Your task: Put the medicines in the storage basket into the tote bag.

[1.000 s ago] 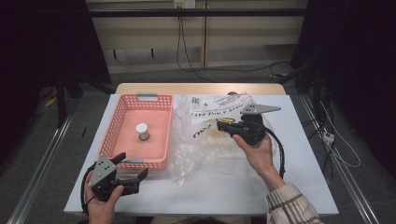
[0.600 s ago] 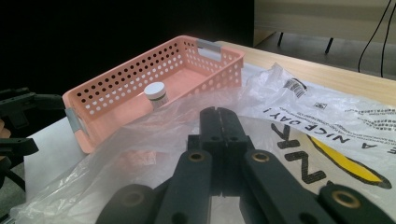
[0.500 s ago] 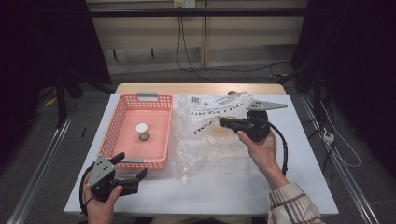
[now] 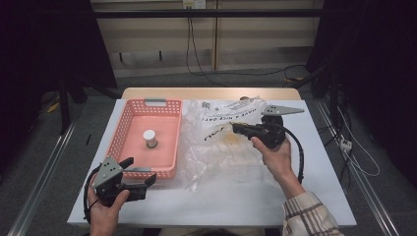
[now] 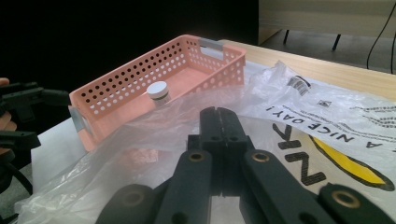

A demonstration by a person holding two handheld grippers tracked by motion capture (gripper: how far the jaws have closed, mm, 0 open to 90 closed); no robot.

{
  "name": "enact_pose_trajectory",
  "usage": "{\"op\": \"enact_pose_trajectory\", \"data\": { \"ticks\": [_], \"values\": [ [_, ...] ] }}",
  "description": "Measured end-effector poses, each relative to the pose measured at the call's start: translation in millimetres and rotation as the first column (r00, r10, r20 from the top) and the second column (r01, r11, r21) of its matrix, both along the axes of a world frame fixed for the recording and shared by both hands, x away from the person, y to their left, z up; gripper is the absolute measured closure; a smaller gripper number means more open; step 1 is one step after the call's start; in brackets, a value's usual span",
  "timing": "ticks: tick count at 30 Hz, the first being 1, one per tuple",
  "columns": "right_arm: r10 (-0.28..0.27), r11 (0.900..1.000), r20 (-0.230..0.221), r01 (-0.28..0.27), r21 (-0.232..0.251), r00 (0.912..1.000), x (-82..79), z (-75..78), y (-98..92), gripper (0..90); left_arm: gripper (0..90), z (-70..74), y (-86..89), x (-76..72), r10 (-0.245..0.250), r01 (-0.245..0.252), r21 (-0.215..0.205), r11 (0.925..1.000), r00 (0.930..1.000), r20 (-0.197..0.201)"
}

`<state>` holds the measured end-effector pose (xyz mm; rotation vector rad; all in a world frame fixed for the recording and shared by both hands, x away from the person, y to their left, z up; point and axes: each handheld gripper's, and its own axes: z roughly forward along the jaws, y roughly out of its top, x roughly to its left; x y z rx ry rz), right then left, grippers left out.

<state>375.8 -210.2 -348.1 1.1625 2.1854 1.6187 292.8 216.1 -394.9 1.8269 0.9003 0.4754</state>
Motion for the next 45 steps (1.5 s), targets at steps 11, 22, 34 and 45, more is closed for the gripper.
{"op": "enact_pose_trajectory", "data": {
  "ticks": [11,22,34,45],
  "values": [
    [0.008,1.0,0.005,-0.008,0.004,1.0,-1.4,2.1,2.2,90.0,5.7,17.7,-6.3,37.7,-0.026,0.029,0.061,0.9977,0.9988,-0.041],
    [0.008,1.0,0.003,-0.008,0.003,1.0,-1.6,1.6,1.6,90.0,10.6,21.8,-11.5,91.9,-0.001,0.015,0.138,0.9904,0.9948,-0.102],
    [0.012,1.0,0.003,-0.012,0.003,0.9999,-1.0,0.8,2.6,90.0,11.0,12.6,-16.3,136.2,0.013,0.028,0.193,0.9809,0.9777,-0.21],
    [0.022,1.0,-0.005,-0.022,-0.004,0.9997,-0.3,-1.4,5.4,90.0,22.7,-2.1,-20.7,174.1,0.067,0.005,0.269,0.9631,0.9644,-0.256]
  ]
}}
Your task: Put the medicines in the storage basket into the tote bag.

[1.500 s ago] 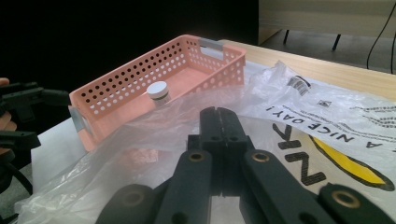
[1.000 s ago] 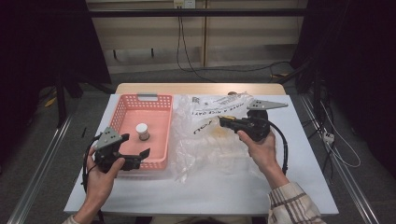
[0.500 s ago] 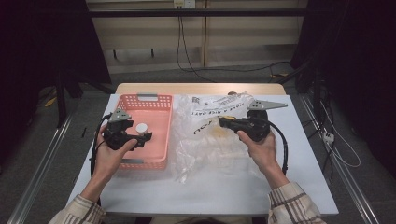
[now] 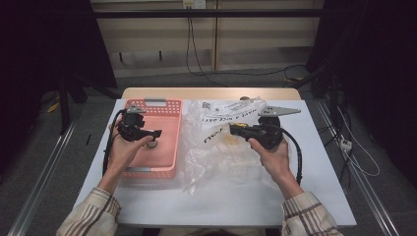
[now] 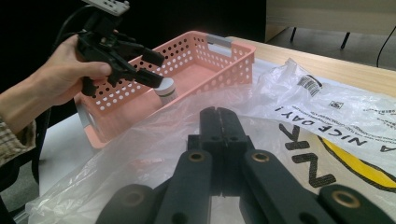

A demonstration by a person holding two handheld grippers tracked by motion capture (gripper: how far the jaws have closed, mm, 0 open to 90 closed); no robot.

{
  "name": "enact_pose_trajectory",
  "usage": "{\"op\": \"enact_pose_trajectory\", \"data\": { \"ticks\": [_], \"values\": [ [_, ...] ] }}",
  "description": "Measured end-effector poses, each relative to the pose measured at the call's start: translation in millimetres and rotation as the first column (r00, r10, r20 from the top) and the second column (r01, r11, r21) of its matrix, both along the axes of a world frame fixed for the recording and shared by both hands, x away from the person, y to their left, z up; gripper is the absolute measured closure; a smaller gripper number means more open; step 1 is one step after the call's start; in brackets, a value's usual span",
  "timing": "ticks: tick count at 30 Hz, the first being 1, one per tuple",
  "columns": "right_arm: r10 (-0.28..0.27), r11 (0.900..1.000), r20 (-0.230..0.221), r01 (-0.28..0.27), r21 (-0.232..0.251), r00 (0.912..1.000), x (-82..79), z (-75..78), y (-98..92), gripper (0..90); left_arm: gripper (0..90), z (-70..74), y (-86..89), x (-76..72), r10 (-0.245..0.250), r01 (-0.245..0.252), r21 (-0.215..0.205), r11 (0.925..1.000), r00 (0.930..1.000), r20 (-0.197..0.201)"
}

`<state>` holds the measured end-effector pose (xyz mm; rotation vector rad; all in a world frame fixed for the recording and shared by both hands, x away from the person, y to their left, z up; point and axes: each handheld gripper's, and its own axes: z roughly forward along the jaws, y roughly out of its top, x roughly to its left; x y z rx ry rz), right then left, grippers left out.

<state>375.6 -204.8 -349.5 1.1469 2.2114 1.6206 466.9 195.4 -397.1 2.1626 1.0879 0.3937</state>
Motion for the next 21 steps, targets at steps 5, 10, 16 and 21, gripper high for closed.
{"op": "enact_pose_trajectory", "data": {
  "ticks": [5,10,16,21],
  "values": [
    [-0.001,1.0,-0.001,0.001,0.0,1.0,0.4,-0.3,-0.2,90.0,28.7,-11.8,0.0,7.6,0.02,-0.017,0.049,0.9986,0.9983,-0.055],
    [-0.001,1.0,-0.003,0.001,-0.003,1.0,0.5,-0.7,0.2,90.0,36.2,-16.2,0.8,10.1,0.022,-0.015,0.069,0.9975,0.9959,-0.088],
    [-0.004,1.0,-0.004,0.004,-0.002,1.0,1.0,-1.0,-1.2,90.0,45.9,-20.8,0.4,11.5,-0.002,0.013,0.092,0.9957,0.9926,-0.122],
    [-0.003,1.0,-0.004,0.003,-0.006,1.0,1.0,-1.6,-0.5,90.0,50.8,-21.4,1.0,11.8,0.008,0.003,0.093,0.9957,0.9932,-0.116]
  ]
}}
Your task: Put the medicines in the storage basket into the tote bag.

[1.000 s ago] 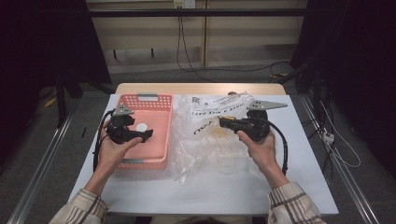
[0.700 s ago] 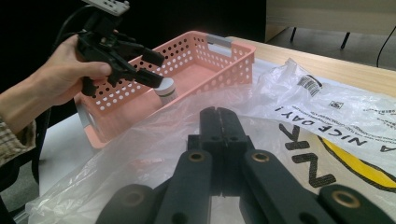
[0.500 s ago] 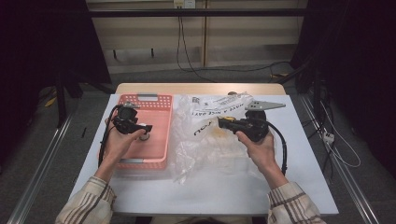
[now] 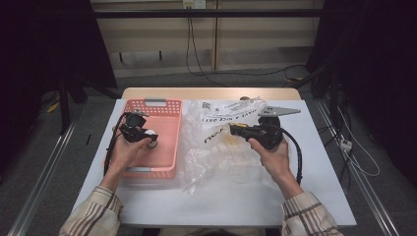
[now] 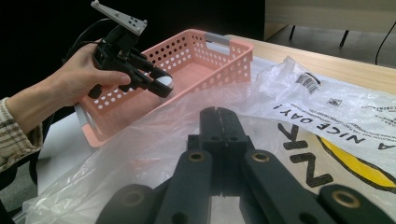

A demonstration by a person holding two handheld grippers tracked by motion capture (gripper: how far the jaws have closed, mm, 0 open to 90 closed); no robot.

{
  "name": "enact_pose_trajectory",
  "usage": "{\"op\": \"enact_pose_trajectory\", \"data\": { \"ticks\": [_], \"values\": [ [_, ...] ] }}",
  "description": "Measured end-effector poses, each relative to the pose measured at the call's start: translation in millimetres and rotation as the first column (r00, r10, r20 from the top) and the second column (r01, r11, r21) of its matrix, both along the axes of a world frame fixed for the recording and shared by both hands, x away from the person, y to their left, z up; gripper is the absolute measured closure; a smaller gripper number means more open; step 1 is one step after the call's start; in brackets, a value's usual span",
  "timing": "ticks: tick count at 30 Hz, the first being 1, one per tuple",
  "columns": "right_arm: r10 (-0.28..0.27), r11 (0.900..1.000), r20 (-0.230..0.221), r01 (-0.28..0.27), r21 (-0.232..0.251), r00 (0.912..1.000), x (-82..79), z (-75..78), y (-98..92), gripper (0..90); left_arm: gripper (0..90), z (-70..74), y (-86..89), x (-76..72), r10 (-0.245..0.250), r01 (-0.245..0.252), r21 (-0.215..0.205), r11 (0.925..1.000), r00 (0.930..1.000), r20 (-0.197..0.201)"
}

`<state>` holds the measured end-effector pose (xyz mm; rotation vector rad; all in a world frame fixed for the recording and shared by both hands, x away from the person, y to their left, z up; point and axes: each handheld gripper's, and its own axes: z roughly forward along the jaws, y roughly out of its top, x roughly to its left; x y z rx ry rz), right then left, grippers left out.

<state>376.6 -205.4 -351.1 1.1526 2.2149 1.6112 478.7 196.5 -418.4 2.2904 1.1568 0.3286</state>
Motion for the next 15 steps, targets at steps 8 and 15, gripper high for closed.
{"op": "enact_pose_trajectory", "data": {
  "ticks": [8,15],
  "values": [
    [-0.002,1.0,0.0,0.002,-0.002,1.0,0.3,-0.6,0.0,90.0,51.1,8.3,2.7,-2.4,0.02,-0.017,-0.037,0.9992,0.998,0.06],
    [0.001,1.0,-0.003,-0.001,-0.001,1.0,0.1,-0.3,0.4,90.0,51.1,25.2,6.0,-11.7,0.025,-0.012,-0.105,0.9944,0.9921,0.123]
  ]
}}
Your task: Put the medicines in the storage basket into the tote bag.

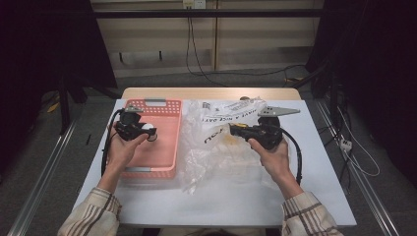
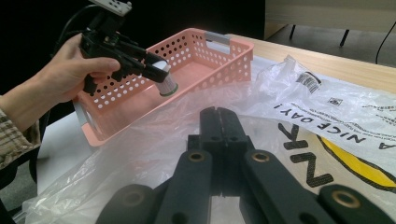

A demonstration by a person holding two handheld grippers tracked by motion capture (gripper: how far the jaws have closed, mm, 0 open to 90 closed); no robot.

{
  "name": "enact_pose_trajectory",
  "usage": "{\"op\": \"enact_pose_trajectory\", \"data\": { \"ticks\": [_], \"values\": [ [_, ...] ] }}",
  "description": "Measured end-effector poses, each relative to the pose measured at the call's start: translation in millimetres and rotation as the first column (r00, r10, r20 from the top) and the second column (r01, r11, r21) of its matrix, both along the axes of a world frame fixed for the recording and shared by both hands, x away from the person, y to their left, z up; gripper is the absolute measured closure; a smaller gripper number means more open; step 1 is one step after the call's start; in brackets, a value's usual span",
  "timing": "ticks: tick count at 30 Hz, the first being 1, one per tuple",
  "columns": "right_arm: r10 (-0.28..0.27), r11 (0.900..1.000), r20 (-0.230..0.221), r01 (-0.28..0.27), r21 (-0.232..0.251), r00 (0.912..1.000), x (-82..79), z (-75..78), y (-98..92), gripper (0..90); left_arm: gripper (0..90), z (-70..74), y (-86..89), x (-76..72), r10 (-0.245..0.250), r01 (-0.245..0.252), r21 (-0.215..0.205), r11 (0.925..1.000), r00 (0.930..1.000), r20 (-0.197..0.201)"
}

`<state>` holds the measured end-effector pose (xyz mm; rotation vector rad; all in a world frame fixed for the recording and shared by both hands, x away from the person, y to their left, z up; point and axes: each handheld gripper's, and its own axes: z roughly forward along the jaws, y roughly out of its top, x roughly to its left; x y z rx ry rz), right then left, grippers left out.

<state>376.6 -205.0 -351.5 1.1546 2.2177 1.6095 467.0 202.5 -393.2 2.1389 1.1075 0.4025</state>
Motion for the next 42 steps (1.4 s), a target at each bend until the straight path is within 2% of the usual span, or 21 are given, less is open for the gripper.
{"op": "enact_pose_trajectory", "data": {
  "ticks": [5,9,13,16,21,27,33,37,42],
  "values": [
    [0.001,1.0,0.003,-0.001,-0.001,1.0,-0.2,0.3,-0.3,90.0,51.1,13.9,-2.8,-10.7,-0.025,0.026,-0.041,0.9988,0.9989,0.041],
    [-0.001,1.0,0.003,0.001,-0.002,1.0,0.1,0.1,-0.6,90.0,51.2,20.5,-8.0,-18.7,-0.055,0.058,-0.048,0.9972,0.9965,0.062],
    [0.0,1.0,0.002,0.0,-0.003,1.0,-0.2,0.0,-0.1,90.0,51.2,24.3,-10.9,-23.4,-0.065,0.07,-0.07,0.9951,0.9951,0.074],
    [0.001,1.0,0.002,-0.001,-0.004,1.0,-0.3,0.1,0.1,90.0,51.2,26.6,-11.9,-26.1,-0.07,0.076,-0.071,0.9946,0.9937,0.087],
    [0.001,1.0,0.002,-0.001,-0.003,1.0,0.1,-0.1,-0.7,90.0,51.2,31.3,-12.1,-31.3,-0.086,0.094,-0.095,0.991,0.9922,0.09],
    [0.003,1.0,0.001,-0.003,-0.007,1.0,-0.6,-0.2,0.4,90.0,51.2,40.7,-16.9,-42.5,-0.108,0.121,-0.11,0.9866,0.9873,0.117],
    [0.003,1.0,0.0,-0.003,-0.006,1.0,-0.4,-0.4,0.2,90.0,51.2,51.1,-25.5,-58.0,-0.157,0.173,-0.107,0.9792,0.9775,0.141],
    [0.002,1.0,-0.003,-0.002,-0.006,1.0,0.0,-1.1,0.1,90.0,51.2,57.6,-33.9,-68.7,-0.183,0.204,-0.134,0.9697,0.9709,0.154],
    [0.002,1.0,-0.004,-0.002,-0.009,1.0,-0.1,-2.4,0.8,90.0,51.2,63.4,-45.4,-82.9,-0.209,0.236,-0.136,0.9623,0.9604,0.184]
  ]
}}
